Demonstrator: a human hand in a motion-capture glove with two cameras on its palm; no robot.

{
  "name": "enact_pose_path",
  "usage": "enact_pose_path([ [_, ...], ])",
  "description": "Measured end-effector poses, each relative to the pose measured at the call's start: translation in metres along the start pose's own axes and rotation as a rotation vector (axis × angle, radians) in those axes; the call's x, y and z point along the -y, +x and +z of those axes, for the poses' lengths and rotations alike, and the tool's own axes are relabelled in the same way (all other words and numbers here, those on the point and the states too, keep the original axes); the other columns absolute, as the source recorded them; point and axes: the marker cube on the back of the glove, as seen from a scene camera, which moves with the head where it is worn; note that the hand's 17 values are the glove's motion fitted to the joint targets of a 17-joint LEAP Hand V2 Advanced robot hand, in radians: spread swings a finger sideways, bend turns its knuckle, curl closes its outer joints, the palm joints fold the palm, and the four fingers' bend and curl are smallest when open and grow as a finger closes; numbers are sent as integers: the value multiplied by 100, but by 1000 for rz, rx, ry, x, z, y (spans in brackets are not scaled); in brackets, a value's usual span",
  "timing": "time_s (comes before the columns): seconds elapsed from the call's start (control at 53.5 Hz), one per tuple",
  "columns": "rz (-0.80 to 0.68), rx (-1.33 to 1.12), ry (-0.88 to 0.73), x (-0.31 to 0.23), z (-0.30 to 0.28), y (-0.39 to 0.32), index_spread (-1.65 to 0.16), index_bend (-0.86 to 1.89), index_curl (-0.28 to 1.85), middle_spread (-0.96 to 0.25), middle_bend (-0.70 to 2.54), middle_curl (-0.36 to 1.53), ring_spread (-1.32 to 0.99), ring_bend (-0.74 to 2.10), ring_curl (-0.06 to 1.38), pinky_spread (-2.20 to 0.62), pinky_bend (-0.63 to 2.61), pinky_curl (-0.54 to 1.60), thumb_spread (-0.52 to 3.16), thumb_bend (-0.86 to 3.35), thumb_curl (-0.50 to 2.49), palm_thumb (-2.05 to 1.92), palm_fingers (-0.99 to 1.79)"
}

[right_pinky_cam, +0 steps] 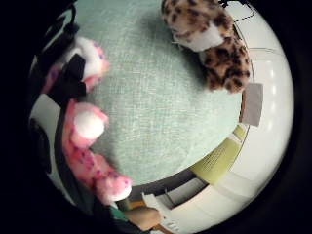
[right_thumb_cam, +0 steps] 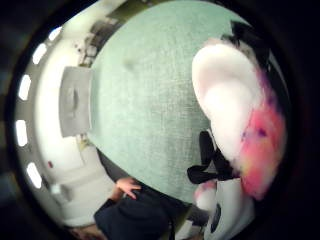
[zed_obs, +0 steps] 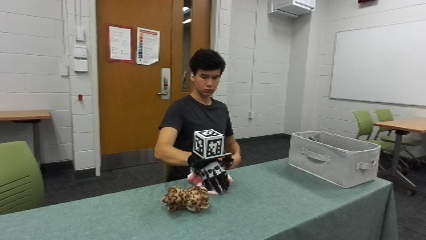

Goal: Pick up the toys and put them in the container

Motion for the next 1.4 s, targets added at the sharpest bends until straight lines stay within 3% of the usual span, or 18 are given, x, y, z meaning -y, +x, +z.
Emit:
enact_pose_path([
  [0.037, -4, -16, 14, -2, -1, -1, -36, 52, 39, -13, 19, 20, -23, 51, 30, -17, 94, 32, 128, 19, 31, 43, 41],
  [0.056, -7, -26, 19, -2, -2, -2, -36, 51, 39, -12, 12, 18, -22, 48, 28, -16, 95, 31, 129, 18, 31, 41, 30],
  [0.094, -12, -46, 29, -3, -4, -3, -36, 51, 40, -17, 27, 22, -29, 58, 32, -20, 89, 30, 130, 21, 33, 46, 54],
  [0.112, -14, -57, 36, -3, -6, -3, -36, 51, 40, -17, 22, 21, -30, 57, 31, -21, 89, 30, 131, 21, 33, 46, 48],
  [0.15, -16, -79, 52, -1, -10, -2, -36, 47, 40, -21, 34, 25, -36, 68, 35, -24, 88, 30, 130, 22, 35, 50, 72],
  [0.206, -23, -94, 73, 1, -13, 1, -36, 41, 39, -24, 36, 26, -41, 73, 35, -28, 87, 29, 128, 22, 38, 53, 79],
  [0.299, -36, -59, 69, 4, -11, 5, -36, 38, 40, -30, 54, 33, -44, 83, 39, -37, 81, 28, 114, 20, 45, 58, 116],
  [0.468, -51, 31, -4, 5, -6, 4, -31, 52, 50, -34, 77, 44, -43, 95, 46, -44, 77, 31, 96, 18, 55, 58, 138],
  [0.524, -56, 39, -1, 4, -11, -1, -30, 56, 53, -35, 79, 45, -44, 95, 46, -45, 79, 32, 92, 18, 59, 58, 127],
  [0.542, -60, 42, 2, 4, -15, -5, -28, 58, 54, -34, 83, 47, -43, 99, 48, -45, 79, 33, 90, 17, 60, 57, 136],
  [1.16, -271, 33, 207, 45, -223, -166, -20, 71, 67, -30, 97, 56, -39, 112, 51, -46, 87, 39, 58, 17, 89, 53, 122],
  [1.403, -441, 8, 301, 62, -290, -307, -20, 70, 69, -30, 97, 57, -39, 113, 51, -46, 88, 40, 54, 17, 98, 50, 121],
])
